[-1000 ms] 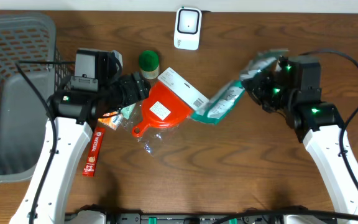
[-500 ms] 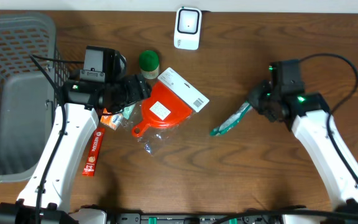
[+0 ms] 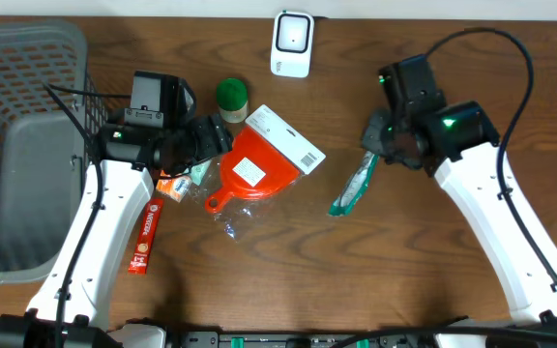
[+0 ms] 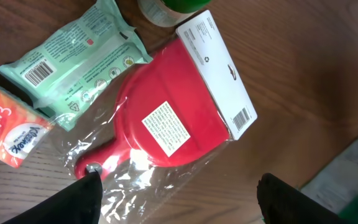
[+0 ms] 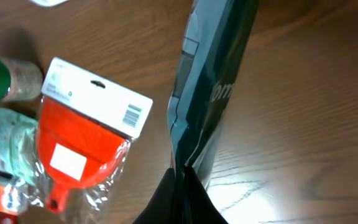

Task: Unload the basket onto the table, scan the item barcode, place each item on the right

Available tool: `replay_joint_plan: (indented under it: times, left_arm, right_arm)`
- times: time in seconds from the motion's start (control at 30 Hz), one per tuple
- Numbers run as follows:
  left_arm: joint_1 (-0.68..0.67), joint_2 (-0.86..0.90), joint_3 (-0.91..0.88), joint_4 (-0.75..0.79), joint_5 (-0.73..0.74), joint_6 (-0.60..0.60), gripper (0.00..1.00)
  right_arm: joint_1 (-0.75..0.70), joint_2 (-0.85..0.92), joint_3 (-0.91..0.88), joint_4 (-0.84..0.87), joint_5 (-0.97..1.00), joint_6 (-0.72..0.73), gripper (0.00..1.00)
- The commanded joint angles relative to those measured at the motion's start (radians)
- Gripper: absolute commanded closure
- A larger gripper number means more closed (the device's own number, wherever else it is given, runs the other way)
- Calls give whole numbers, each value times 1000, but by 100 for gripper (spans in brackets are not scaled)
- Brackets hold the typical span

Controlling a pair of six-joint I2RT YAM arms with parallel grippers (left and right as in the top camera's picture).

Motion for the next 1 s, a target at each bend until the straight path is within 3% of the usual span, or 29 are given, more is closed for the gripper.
replay_joint_plan:
  times: [0.0,0.33,0.63,0.97]
  left_arm:
    - [2,1,-5,-4,-14,18,20]
    - [2,1,-5,-17,-14,18,20]
    - [2,1,-5,-26,-14,18,20]
    - [2,1,-5,-26,-14,26,20]
  right_arm:
    - [43,-6,37,-9,91,-36,98]
    - [-33,4,74,-191,100,216,99]
    - [-101,93,76,-395,88,195,98]
    - [-21,131,101,-478,83,209,99]
